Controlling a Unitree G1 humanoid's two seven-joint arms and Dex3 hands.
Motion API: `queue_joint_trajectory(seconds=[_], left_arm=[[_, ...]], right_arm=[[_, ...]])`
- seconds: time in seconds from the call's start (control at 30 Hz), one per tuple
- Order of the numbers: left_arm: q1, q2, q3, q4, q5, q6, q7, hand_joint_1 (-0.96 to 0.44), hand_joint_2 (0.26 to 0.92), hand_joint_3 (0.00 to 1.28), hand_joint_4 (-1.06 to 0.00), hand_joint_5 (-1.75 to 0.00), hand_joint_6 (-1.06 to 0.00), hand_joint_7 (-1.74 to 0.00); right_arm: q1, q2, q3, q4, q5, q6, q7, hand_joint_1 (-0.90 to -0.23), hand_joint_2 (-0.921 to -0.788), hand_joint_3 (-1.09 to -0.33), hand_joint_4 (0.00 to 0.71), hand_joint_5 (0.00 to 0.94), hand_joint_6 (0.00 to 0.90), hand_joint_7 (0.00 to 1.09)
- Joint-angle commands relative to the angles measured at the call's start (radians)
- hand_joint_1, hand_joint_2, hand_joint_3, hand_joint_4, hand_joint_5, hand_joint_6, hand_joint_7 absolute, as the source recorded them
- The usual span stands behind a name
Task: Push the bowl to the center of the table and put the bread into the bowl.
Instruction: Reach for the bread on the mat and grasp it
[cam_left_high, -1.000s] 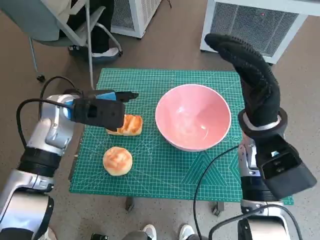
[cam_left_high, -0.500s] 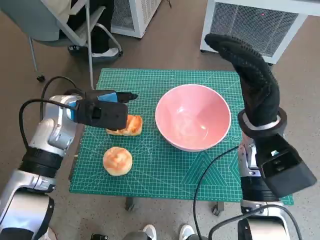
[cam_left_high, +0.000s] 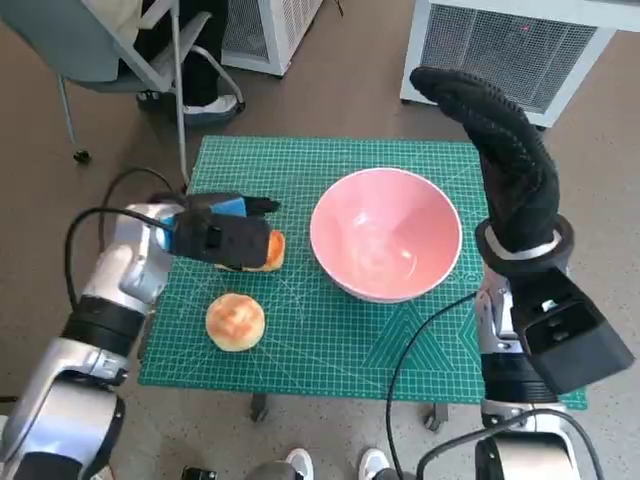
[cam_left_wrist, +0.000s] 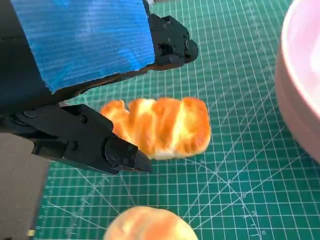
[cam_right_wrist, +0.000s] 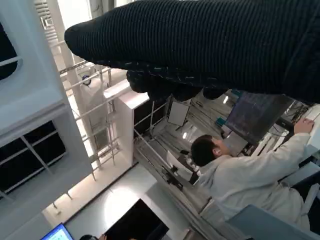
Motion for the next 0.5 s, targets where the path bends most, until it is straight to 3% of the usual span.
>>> queue_joint_trajectory(seconds=[0.03,0.3,0.5], left_arm=[[-0.019,-0.020,-0.013,0.050,0.014,-0.019,0.029,-0.18,0.775,0.00,-0.13,-0.01,-0.29,-0.01],[-0.023,-0.039,-0.025,0.110,0.022,-0.036,0.059,-0.17,0.783,0.00,-0.19,-0.02,-0.31,-0.02],[-0.022,-0.054,-0.037,0.149,0.032,-0.044,0.100,-0.17,0.797,0.01,-0.32,-0.04,-0.36,-0.03]], right_arm=[[0.028,-0.008,-0.002,0.006,0.011,0.001,0.006,-0.647,-0.921,-0.718,0.288,0.002,0.021,0.71],[0.032,-0.010,-0.003,0.004,0.013,-0.005,0.008,-0.638,-0.921,-0.718,0.288,0.002,0.024,0.71],[0.033,-0.009,-0.004,0.006,0.006,-0.013,0.002,-0.629,-0.921,-0.718,0.288,0.002,0.021,0.71]])
